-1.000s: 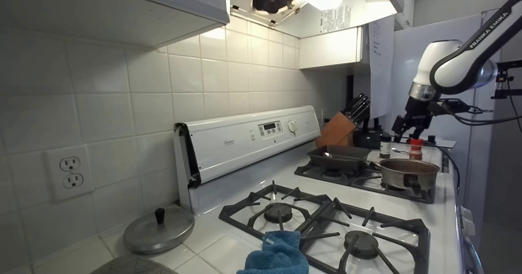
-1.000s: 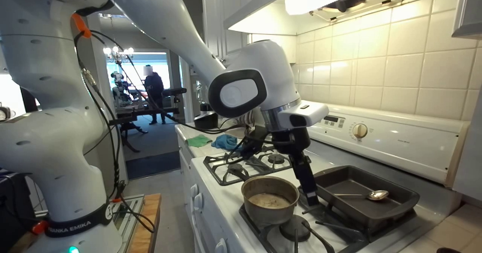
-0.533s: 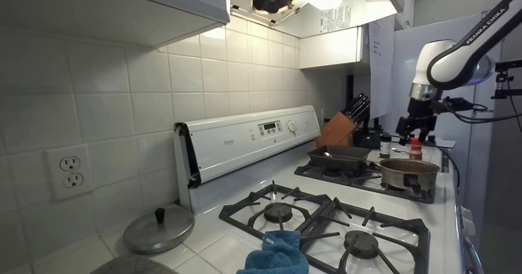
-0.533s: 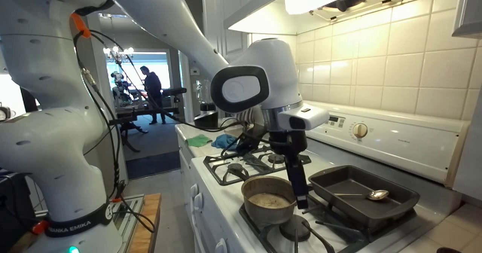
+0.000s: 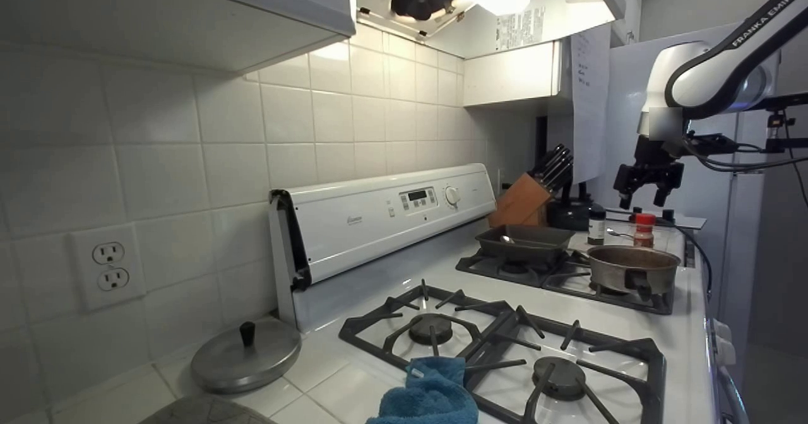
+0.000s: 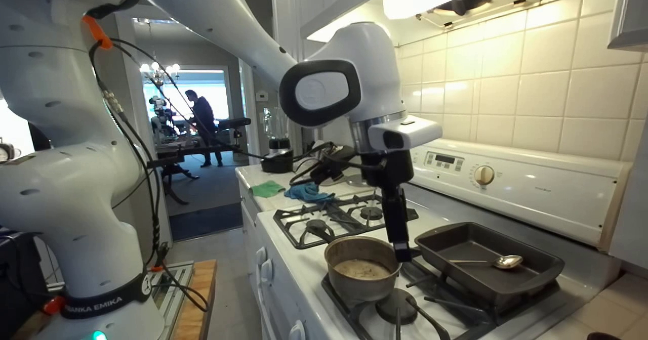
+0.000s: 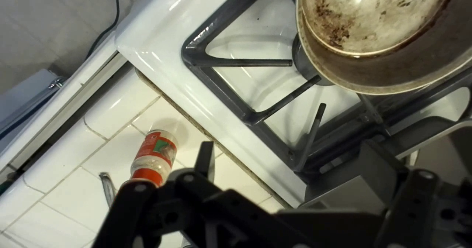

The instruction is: Pour the contents in the jar into the pot

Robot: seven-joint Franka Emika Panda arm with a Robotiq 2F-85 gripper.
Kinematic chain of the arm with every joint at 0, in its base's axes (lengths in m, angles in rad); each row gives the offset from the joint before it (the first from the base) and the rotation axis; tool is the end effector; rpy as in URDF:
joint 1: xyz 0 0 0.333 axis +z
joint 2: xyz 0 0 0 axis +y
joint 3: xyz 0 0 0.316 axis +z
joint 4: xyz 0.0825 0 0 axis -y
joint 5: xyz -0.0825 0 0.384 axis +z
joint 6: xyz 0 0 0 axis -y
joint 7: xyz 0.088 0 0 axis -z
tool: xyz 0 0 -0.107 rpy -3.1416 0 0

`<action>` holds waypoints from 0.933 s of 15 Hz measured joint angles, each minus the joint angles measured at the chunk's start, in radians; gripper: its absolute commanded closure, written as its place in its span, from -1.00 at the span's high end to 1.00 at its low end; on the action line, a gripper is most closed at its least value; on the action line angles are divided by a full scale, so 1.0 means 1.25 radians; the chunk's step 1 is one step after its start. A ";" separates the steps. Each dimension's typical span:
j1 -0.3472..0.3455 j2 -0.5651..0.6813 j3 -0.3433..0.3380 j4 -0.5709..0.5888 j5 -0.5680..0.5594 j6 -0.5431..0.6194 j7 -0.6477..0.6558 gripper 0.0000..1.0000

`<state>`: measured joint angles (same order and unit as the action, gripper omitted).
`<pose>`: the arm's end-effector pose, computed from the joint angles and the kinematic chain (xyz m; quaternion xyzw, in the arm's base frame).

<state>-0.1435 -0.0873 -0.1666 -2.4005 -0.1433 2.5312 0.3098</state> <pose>0.4788 -0.1521 0.3701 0.9609 -0.2517 0.1083 0.0400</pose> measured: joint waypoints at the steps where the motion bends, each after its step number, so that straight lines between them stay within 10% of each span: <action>1: -0.001 -0.010 0.002 -0.003 -0.011 0.000 0.022 1.00; 14: -0.030 -0.083 0.031 -0.026 -0.021 -0.059 0.166 1.00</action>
<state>-0.1813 -0.1915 -0.1282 -2.4325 -0.1691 2.4580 0.5171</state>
